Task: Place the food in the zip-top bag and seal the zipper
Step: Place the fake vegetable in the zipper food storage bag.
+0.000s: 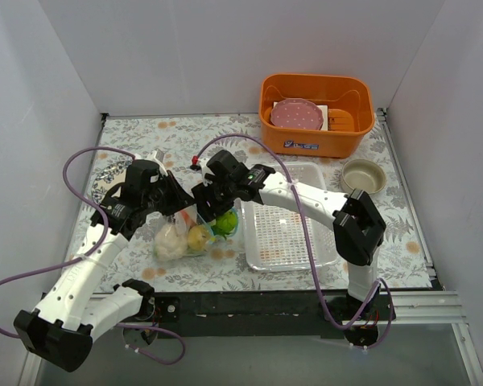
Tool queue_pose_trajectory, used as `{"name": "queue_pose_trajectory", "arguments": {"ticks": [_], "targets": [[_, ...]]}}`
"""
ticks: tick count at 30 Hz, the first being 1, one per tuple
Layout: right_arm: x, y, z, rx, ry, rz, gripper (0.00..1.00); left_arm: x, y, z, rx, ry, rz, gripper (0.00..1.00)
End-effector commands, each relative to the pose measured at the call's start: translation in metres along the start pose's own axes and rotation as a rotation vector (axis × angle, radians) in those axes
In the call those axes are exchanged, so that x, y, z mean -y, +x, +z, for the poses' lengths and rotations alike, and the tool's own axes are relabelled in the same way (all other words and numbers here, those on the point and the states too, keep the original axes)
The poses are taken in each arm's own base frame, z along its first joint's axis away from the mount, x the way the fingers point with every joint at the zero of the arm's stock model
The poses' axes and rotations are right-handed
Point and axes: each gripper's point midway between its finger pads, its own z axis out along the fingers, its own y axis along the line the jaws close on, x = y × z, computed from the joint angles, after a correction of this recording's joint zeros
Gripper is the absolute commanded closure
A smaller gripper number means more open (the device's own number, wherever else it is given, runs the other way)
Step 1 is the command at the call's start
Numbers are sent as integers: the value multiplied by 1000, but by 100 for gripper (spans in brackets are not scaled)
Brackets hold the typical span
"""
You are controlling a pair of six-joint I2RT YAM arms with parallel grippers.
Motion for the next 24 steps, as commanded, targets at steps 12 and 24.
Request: {"name": "queue_pose_trajectory", "arguments": {"ticks": [12,24], "targets": [[-34,-63,-41,333,-37,-118,25,75,-12,-58,14,241,1,100],[-22,-55,-67,338,41,-90,20,55,-22,-59,85,131,-17,100]]}}
